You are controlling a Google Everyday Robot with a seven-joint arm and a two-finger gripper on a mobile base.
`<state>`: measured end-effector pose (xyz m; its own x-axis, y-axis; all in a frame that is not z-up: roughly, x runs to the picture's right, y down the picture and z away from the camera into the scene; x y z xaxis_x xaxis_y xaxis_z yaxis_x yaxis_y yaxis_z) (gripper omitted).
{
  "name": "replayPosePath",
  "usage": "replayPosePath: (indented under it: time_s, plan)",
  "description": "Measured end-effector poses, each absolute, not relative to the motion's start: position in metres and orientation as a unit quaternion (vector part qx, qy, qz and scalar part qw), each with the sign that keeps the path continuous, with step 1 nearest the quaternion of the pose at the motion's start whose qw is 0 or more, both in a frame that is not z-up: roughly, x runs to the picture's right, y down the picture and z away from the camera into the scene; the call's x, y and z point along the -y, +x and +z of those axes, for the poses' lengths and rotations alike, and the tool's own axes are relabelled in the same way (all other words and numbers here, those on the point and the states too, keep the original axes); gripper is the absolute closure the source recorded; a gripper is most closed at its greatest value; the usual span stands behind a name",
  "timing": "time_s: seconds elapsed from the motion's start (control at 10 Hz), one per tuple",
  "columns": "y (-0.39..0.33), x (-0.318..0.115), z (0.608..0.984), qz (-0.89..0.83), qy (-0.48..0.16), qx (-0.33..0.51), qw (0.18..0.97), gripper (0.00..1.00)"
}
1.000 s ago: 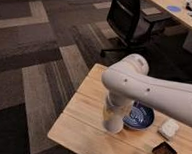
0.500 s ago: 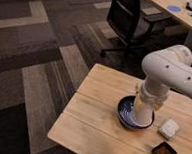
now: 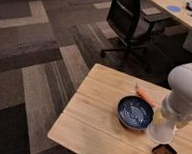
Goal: Place the ceramic cup over the eraser
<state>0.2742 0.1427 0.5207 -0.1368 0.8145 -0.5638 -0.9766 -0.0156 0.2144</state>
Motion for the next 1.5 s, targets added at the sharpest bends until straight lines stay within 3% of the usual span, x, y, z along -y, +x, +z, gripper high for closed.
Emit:
replayPosePath:
  time_s: [0.5, 1.2, 1.5]
  plan:
    - [0.283, -0.159, 0.495, 0.708, -0.108, -0.260, 0.648, 1.00]
    - [0.327, -0.194, 0.507, 0.726, -0.118, -0.242, 0.633, 1.00]
    - [0.322, -0.208, 0.532, 0.705, -0.125, -0.232, 0.658, 1.00]
